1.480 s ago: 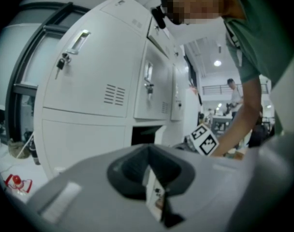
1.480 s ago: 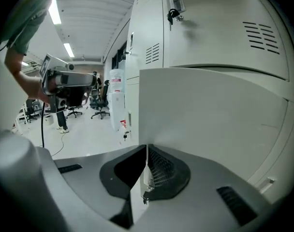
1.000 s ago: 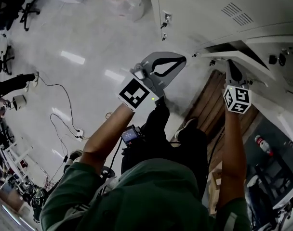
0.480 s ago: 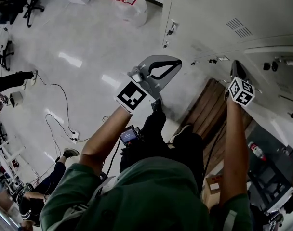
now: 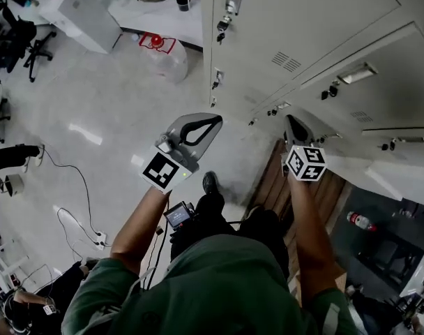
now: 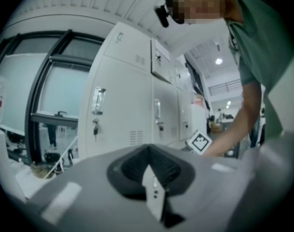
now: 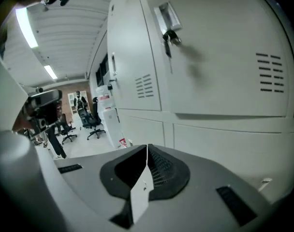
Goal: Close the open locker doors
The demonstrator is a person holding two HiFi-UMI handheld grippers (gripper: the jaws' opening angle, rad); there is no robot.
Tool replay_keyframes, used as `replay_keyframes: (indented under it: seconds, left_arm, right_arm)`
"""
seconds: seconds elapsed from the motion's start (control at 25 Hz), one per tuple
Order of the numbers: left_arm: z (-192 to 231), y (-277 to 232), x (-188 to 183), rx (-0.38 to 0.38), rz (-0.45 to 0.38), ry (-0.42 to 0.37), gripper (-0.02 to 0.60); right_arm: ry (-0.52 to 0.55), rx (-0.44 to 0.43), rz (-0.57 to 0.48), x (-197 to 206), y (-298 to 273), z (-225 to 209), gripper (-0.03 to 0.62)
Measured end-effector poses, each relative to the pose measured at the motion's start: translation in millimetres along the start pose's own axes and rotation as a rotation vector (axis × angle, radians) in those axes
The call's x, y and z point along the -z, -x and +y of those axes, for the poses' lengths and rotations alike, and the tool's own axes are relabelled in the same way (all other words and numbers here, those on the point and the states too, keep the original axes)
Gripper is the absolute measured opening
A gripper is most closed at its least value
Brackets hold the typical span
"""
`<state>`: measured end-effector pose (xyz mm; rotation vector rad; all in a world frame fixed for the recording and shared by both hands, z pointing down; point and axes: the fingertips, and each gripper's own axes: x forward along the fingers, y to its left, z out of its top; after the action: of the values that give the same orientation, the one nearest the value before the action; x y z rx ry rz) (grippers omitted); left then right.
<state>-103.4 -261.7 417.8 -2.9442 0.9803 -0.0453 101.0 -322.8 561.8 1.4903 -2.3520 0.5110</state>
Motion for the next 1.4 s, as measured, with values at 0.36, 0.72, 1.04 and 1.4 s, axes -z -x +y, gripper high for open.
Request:
replay_keyframes:
  seconds: [0.36, 0.72, 1.04, 1.4]
  left_arm:
    - [-17, 12, -60, 0.011, -0.063, -0.023, 0.003]
    - [-23, 34, -103, 0.015, -0.098, -0.061, 0.003]
    - [-25, 63, -124, -0.003, -0.113, -0.075, 0.002]
    - [-11, 77, -119, -0.026, -0.109, -0.059, 0.003]
  right_arm:
    - [0.063, -0.140, -0.212, -110, 97, 78, 0.008]
    - [0.162, -0.274, -0.321, -182, 161, 141, 0.006]
    - [0.227, -0.362, -0.308, -198, 182, 183, 0.005]
    - [0.259, -0.369, -0.313, -208, 178, 198, 0.005]
